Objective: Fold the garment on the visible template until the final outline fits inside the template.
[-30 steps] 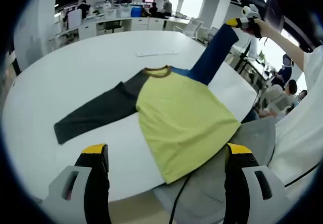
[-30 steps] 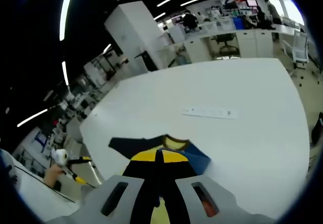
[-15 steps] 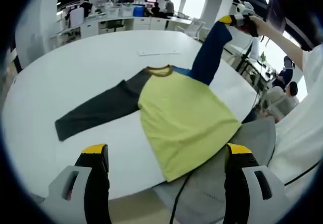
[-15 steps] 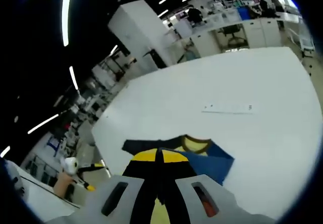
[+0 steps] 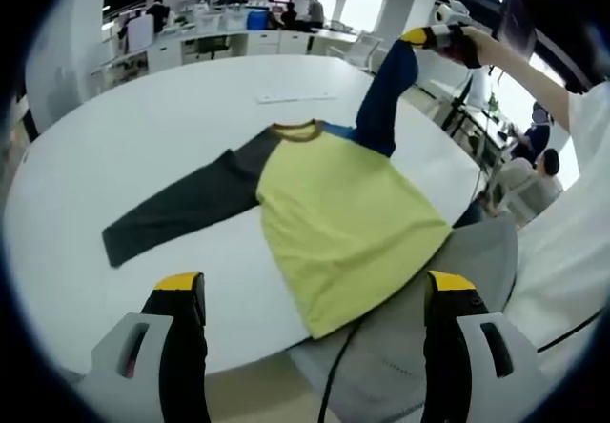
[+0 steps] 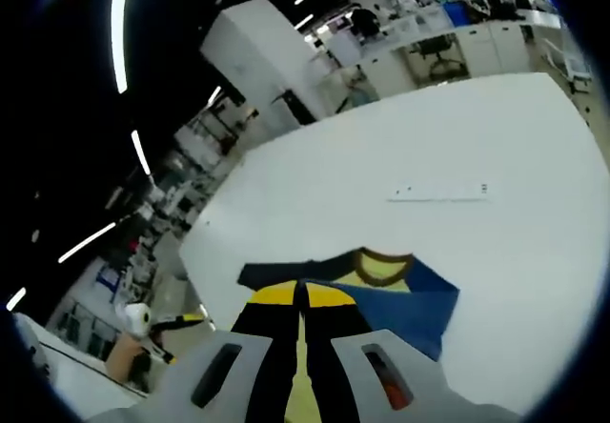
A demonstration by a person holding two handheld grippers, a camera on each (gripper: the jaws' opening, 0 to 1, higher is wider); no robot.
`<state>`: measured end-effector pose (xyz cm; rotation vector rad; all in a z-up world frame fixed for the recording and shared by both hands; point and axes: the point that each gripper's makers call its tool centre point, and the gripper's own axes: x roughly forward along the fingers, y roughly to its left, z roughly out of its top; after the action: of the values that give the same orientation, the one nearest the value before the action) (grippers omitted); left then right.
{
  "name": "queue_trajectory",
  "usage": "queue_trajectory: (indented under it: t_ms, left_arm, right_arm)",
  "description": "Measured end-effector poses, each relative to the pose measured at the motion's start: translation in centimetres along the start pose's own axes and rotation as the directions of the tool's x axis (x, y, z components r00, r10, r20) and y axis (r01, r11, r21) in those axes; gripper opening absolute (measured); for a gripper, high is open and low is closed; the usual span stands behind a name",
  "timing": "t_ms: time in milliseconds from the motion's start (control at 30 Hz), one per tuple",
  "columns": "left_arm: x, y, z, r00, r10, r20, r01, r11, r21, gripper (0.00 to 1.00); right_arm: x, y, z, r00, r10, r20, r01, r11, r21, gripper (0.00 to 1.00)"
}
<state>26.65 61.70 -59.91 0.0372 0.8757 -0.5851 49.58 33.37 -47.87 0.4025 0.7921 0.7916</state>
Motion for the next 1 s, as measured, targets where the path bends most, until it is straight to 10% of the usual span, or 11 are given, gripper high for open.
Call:
queue_trajectory:
  t_ms: [1000]
  left_arm:
    - [-1.7, 0.8, -1.2, 1.000, 0.028, 0.012, -0.028, 0.999, -0.030, 0.92]
  right_arm:
    - [7.8, 2.1, -2.8, 0.996, 0.027, -0.083, -0.017, 0.992, 0.124, 0.02]
